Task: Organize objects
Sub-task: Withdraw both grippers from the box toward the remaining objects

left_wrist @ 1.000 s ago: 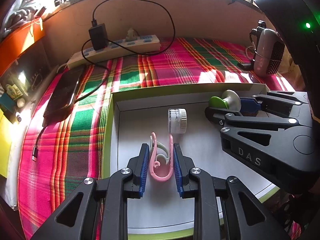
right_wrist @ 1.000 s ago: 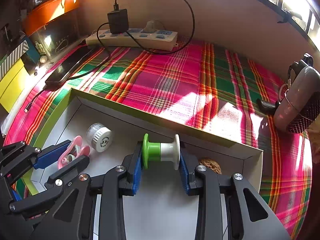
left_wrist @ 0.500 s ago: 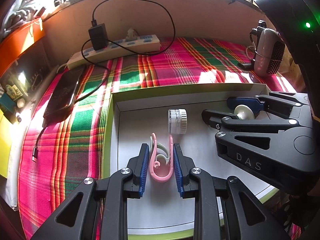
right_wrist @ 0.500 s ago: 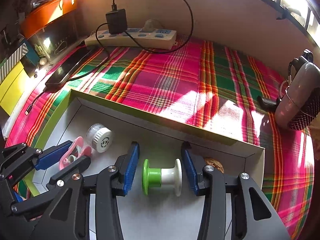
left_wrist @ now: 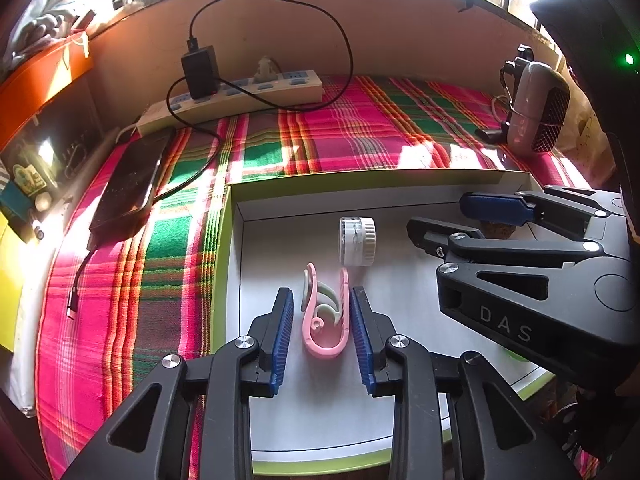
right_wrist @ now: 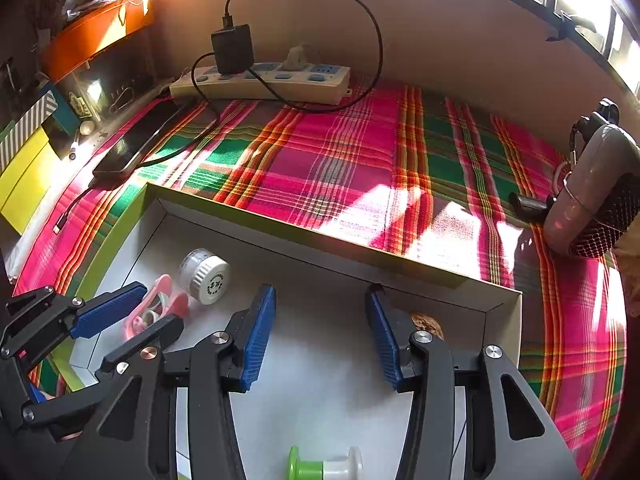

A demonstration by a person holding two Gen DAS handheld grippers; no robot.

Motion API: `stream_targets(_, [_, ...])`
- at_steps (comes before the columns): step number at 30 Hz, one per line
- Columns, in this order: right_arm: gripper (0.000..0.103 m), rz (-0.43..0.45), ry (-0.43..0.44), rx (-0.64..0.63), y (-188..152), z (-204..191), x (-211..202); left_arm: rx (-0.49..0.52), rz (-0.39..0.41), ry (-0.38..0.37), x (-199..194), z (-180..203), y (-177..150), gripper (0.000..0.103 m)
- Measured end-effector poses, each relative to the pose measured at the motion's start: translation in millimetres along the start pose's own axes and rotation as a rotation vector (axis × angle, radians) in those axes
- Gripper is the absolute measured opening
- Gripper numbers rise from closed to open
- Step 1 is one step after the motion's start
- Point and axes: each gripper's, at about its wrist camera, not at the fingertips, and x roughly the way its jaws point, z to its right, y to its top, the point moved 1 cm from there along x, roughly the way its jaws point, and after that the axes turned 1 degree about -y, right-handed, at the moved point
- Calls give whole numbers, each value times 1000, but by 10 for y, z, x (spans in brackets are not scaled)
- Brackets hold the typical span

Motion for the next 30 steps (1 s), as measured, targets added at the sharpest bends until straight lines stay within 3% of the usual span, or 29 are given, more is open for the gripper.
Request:
stream_targets(17, [48,45,-5,18,-117,-36,-340,-4,48,6,-344,-32,-90,28])
stream_targets(30, [48,117,0,44,-391,-106,-752,-16,100,7,-679,-44,-346,28])
